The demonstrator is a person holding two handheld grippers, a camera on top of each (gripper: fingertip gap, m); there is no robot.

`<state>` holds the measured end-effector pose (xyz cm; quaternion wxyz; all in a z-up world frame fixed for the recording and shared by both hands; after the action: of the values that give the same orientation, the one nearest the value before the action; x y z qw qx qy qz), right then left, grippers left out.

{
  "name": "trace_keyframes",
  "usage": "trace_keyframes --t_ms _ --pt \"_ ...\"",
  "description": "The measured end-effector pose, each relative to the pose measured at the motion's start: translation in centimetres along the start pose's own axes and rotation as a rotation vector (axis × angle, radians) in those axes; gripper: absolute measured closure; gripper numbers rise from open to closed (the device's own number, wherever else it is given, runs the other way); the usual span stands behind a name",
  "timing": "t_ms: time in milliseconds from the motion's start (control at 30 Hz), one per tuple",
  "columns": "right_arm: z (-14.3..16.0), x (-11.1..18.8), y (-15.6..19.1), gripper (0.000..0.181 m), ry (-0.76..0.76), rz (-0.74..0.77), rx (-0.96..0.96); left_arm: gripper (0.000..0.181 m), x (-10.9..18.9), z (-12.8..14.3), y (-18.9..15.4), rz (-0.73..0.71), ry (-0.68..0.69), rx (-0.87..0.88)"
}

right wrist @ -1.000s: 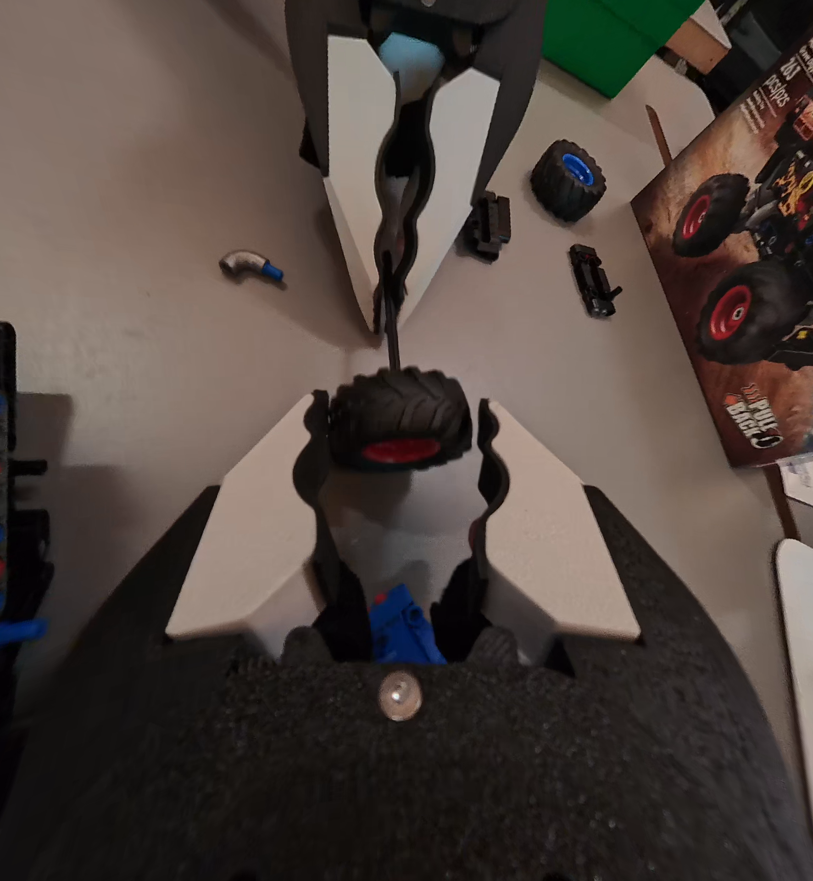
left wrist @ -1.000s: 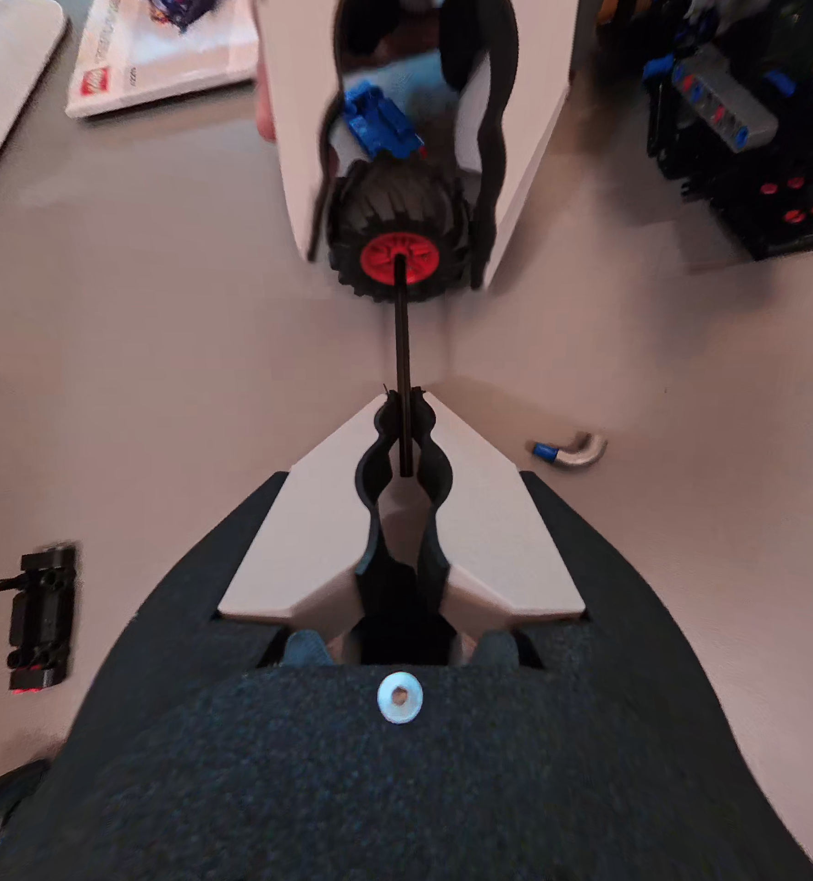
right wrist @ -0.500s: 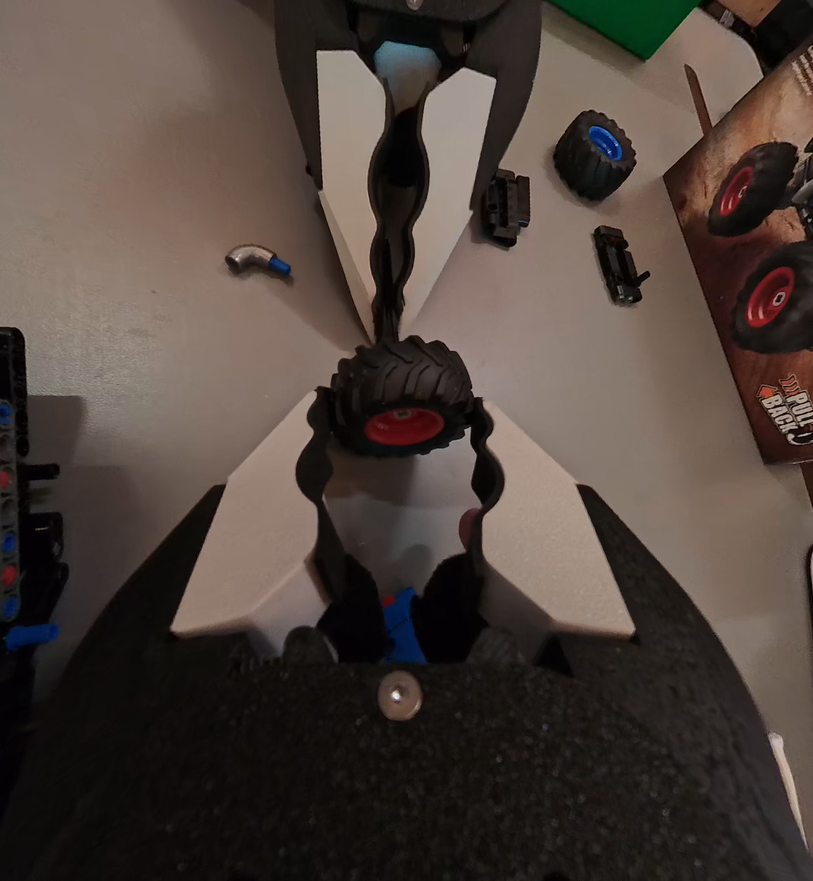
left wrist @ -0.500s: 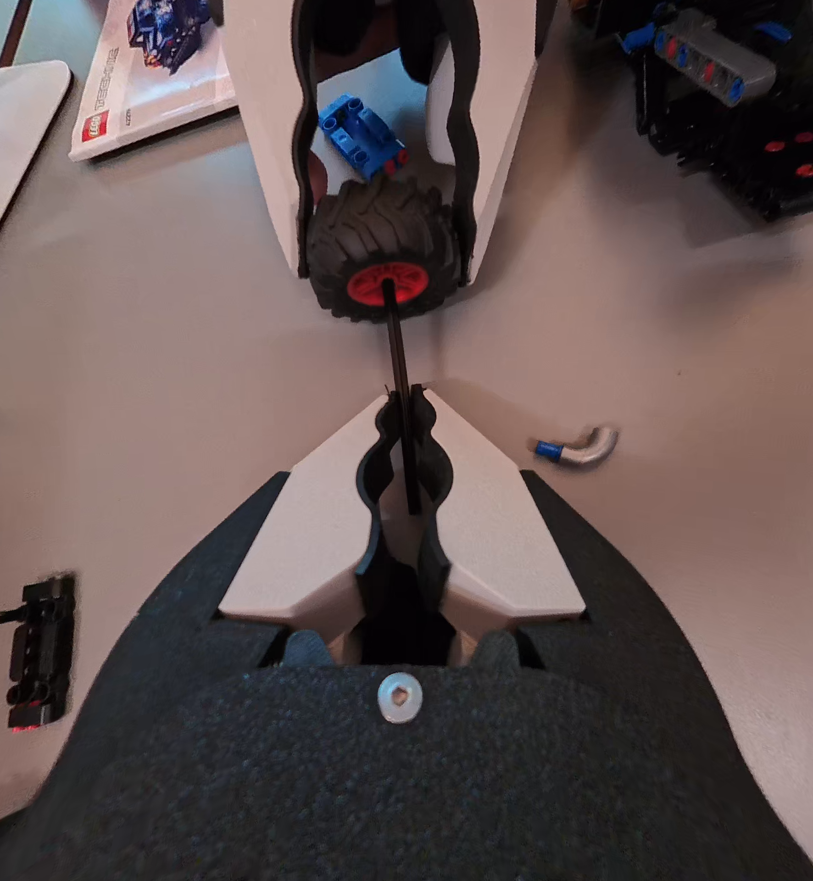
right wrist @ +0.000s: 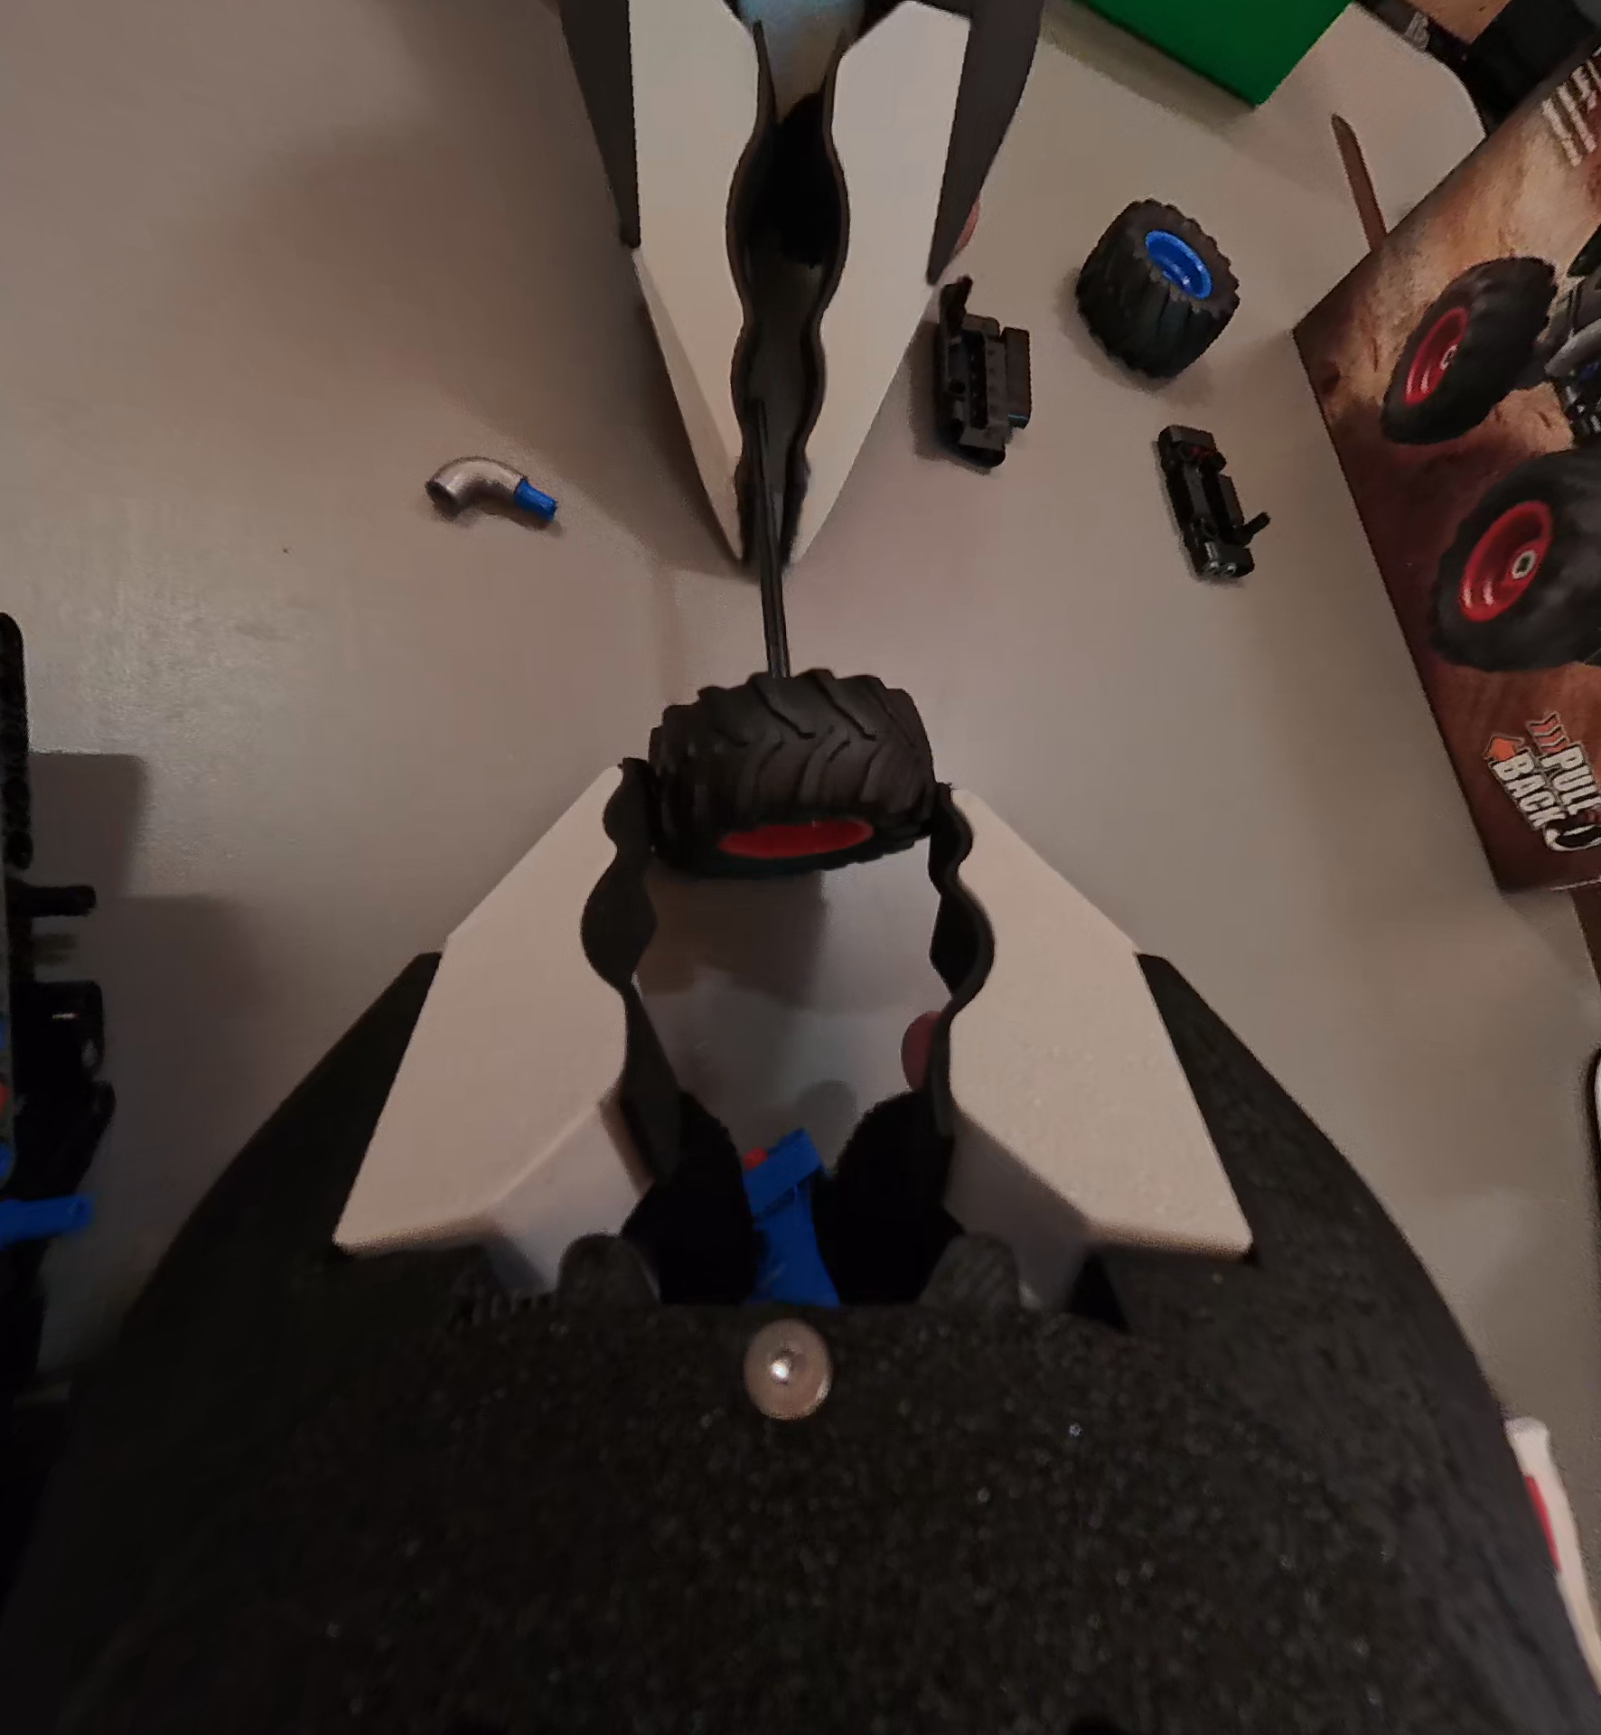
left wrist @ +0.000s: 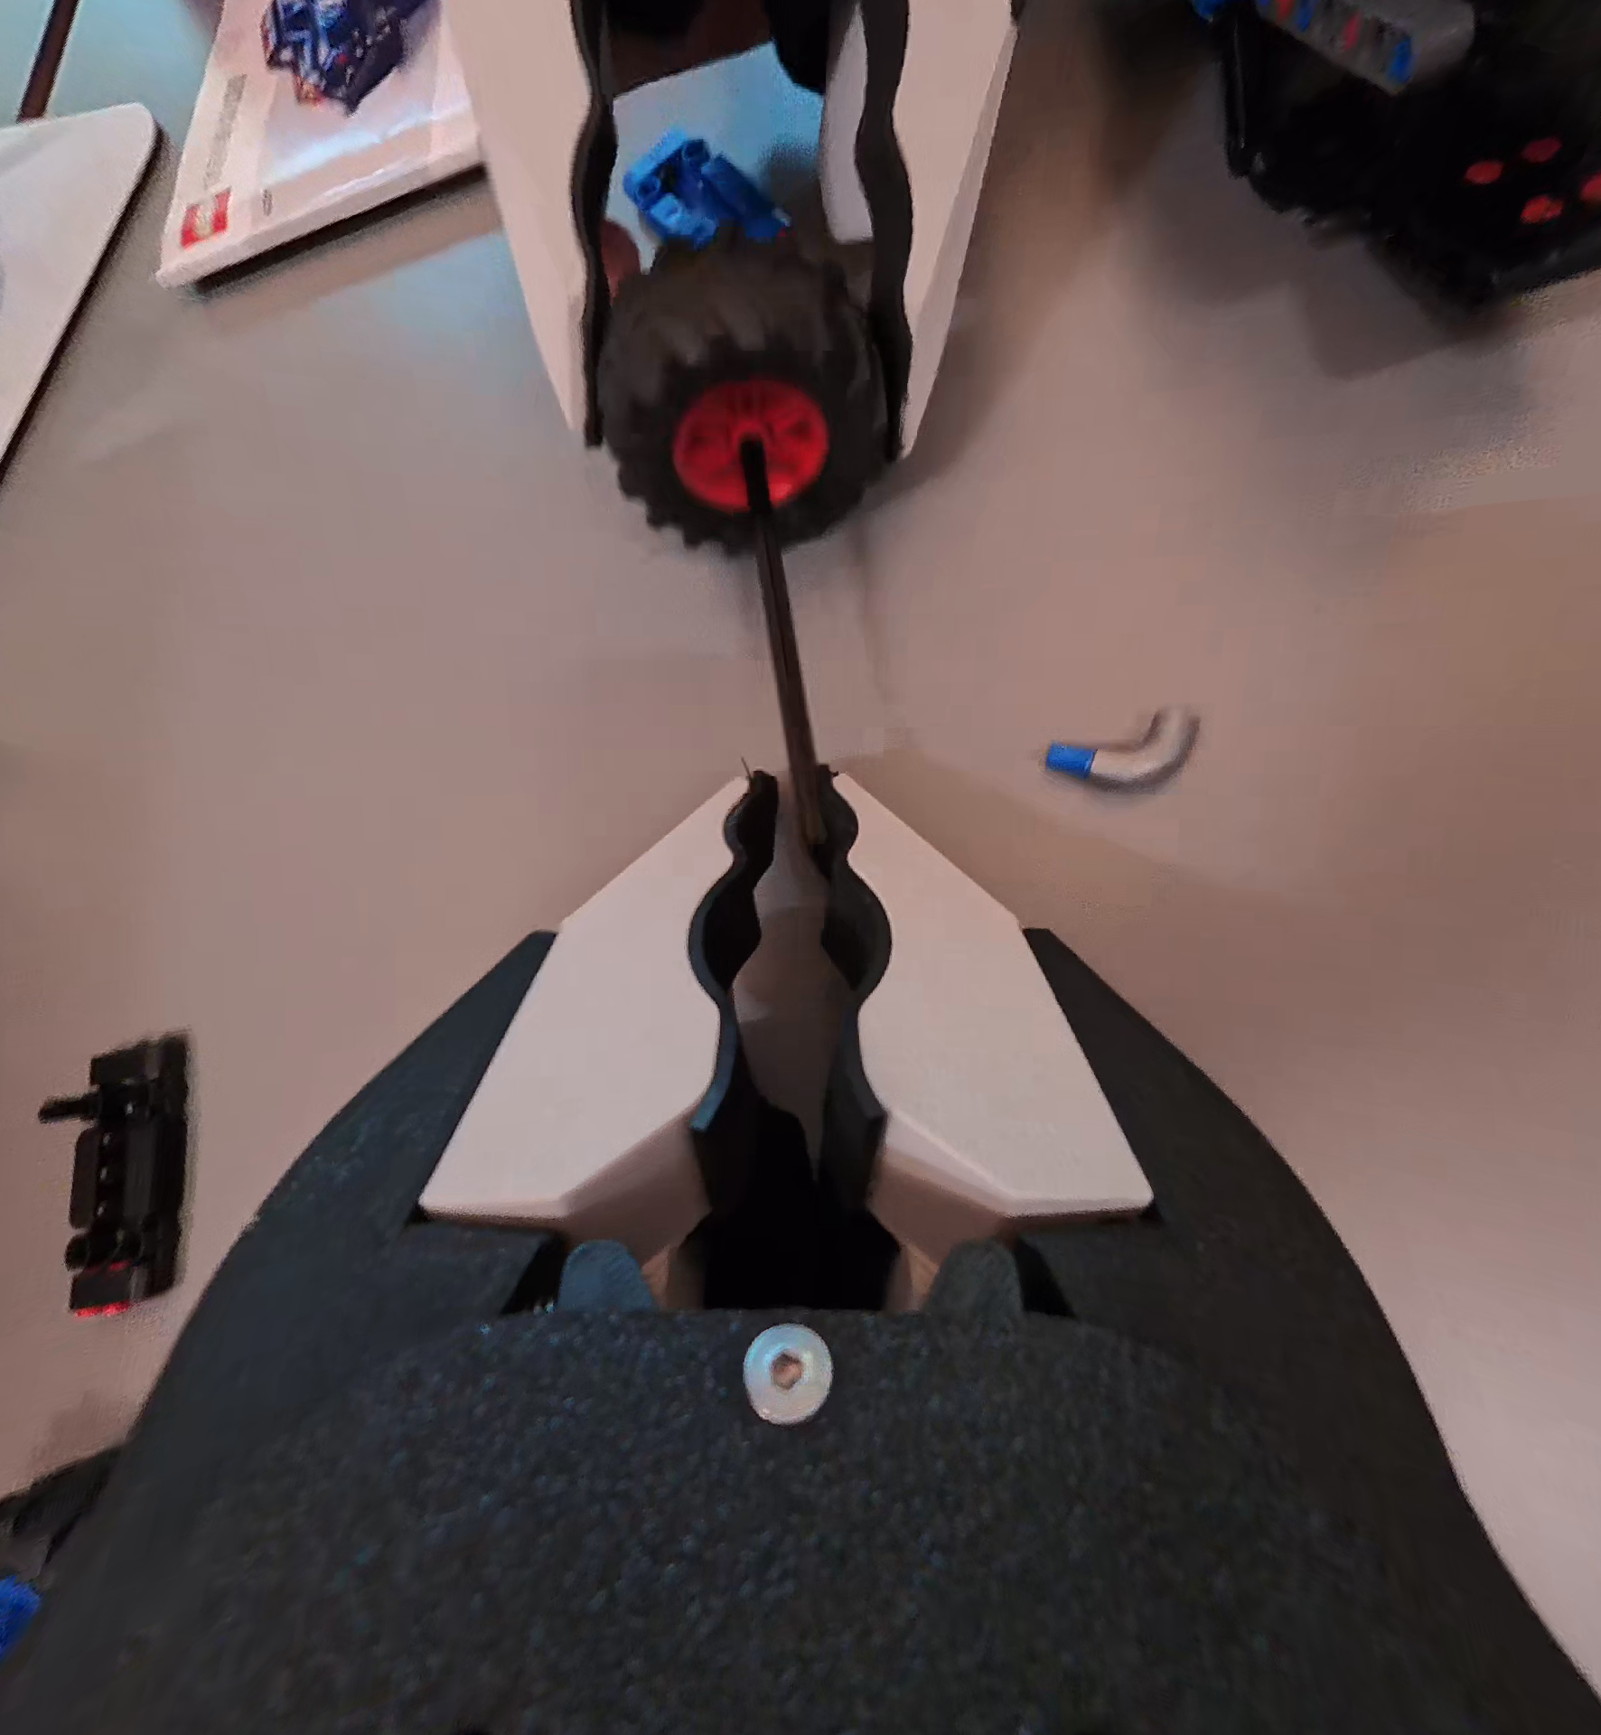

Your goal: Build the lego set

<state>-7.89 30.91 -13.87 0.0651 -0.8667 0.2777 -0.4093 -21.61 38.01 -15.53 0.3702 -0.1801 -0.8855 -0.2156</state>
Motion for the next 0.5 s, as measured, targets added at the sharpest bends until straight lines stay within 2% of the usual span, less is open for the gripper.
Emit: trace_keyframes --t_ms 333,500 --pt "0.6 0.3 -0.2 0.122 -0.018 -0.014 -0.027 0.173 1.5 0.0 0.4 0.107 -0.116 0.07" --pt "0.7 0.3 -0.2 0.122 -0.023 -0.017 -0.036 0.169 3.0 -0.6 0.8 0.199 -0.255 0.144"
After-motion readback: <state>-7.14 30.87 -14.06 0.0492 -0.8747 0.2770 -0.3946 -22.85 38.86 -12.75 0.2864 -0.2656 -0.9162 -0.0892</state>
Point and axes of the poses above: each gripper's, where its closed fingertips meet, x back along the fingers, z out of its underside, y = z × x across the jaws, the point moved 6 cm from there along x, back along the fingers, and after that the axes turned 6 degrees about y, right-handed, at the moved point
